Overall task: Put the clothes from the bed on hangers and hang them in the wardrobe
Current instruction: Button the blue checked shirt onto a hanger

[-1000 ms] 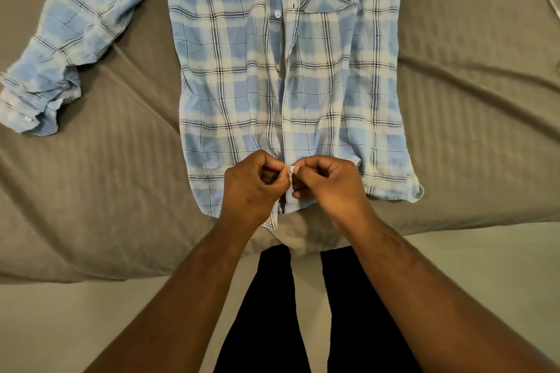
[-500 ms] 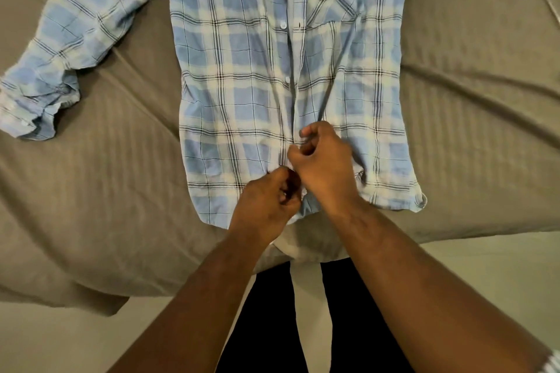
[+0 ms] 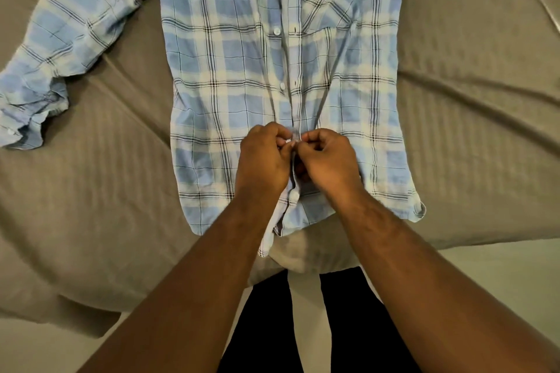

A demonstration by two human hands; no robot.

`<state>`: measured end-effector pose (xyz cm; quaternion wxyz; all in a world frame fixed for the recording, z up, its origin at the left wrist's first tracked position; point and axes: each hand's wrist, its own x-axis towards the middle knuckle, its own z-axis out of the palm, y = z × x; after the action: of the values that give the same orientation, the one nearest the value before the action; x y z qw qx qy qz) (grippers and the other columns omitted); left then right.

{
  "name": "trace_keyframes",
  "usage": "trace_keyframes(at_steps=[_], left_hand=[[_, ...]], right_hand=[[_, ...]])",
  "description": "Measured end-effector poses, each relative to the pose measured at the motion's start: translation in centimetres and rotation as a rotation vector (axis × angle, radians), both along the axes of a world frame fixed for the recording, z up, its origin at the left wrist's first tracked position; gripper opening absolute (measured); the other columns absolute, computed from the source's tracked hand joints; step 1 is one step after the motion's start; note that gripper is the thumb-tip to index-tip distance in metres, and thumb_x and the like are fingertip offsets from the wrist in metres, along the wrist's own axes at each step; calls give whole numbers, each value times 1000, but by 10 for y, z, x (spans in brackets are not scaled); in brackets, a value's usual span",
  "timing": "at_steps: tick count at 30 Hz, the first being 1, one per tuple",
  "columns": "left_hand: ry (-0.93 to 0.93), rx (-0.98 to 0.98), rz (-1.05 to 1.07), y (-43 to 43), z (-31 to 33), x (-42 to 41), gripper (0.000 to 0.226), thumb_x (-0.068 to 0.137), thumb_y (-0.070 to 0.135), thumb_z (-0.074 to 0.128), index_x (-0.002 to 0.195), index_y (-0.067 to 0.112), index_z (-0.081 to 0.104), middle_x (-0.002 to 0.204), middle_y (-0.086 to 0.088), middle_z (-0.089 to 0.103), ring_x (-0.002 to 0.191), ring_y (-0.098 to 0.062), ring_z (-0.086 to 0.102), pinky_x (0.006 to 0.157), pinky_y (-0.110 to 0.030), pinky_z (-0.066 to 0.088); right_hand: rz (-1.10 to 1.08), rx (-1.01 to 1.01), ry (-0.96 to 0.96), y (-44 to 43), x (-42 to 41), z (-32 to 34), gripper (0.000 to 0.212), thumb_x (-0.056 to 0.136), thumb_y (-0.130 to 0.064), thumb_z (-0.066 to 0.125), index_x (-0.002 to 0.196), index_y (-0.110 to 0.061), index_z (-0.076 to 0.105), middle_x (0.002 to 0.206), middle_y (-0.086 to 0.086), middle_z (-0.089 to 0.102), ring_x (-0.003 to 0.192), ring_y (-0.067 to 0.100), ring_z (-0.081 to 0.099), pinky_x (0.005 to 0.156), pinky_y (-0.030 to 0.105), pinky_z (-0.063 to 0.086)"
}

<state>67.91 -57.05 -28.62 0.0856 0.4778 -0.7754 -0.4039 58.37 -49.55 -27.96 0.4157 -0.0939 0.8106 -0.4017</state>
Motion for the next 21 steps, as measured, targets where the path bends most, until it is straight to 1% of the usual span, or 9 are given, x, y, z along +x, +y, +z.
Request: trace_keyframes(at_steps=[2,4,7,10,12,14,16,19,21], left_hand=[[-12,-6,1,0,-3,2,15,87,8,71,96,19,71,95,-2,64,82,-9,61,76,-19,52],[-49,-14,12,1,-3,2,16,87,6,70,98,18,69,96,-2,64,81,-6,59,72,-8,46],[-93,7,50,2,-1,-1,13,89,5,68,97,15,68,97,-3,64,80,-6,57,66,-1,39],[-92,5,58,3,0,-2,9,90,8,69,91,17,66,95,-1,63,77,-3,55,65,-1,38],[-47,30,95,2,1,-2,10,90,8,71,89,17,66,91,0,67,76,-1,57,67,-2,39],[-19,124,166,-1,4,-3,8,91,10,72,90,16,68,85,5,68,77,-2,63,67,-4,44],[-13,217,219,-3,6,-3,9,91,12,73,88,19,68,80,9,68,78,-9,69,71,-14,52],[-7,284,253,-5,8,-2,6,90,14,74,89,19,71,80,6,71,77,-10,72,75,-27,61],[5,309,266,-7,9,-1,6,91,14,74,90,19,71,80,4,72,73,-8,72,75,-29,62]], right_hand=[[21,9,11,1,0,-1,4,85,-23,73,88,-24,71,74,0,74,71,18,74,72,45,63],[39,21,47,0,1,-1,4,84,-23,75,87,-23,73,74,-3,74,70,13,73,71,41,63],[48,24,61,-1,3,0,2,85,-21,73,85,-21,76,72,-4,74,68,12,72,70,40,63],[-10,3,-43,1,1,4,9,88,-16,69,86,-19,77,70,2,74,65,18,72,68,46,63],[-69,-21,-140,1,-1,9,11,91,-12,66,88,-13,77,71,10,74,59,20,68,64,46,62],[-114,-47,-210,2,-3,12,10,93,-12,66,91,-11,76,71,13,73,57,19,65,62,41,60],[-124,-67,-227,2,-3,12,9,93,-12,68,92,-12,77,69,12,73,57,18,65,62,40,59],[-116,-81,-201,4,-1,10,7,91,-12,71,93,-13,77,70,10,74,59,17,66,62,40,60],[-88,-93,-157,6,0,8,6,90,-13,73,93,-14,78,70,6,74,60,15,68,62,36,59]])
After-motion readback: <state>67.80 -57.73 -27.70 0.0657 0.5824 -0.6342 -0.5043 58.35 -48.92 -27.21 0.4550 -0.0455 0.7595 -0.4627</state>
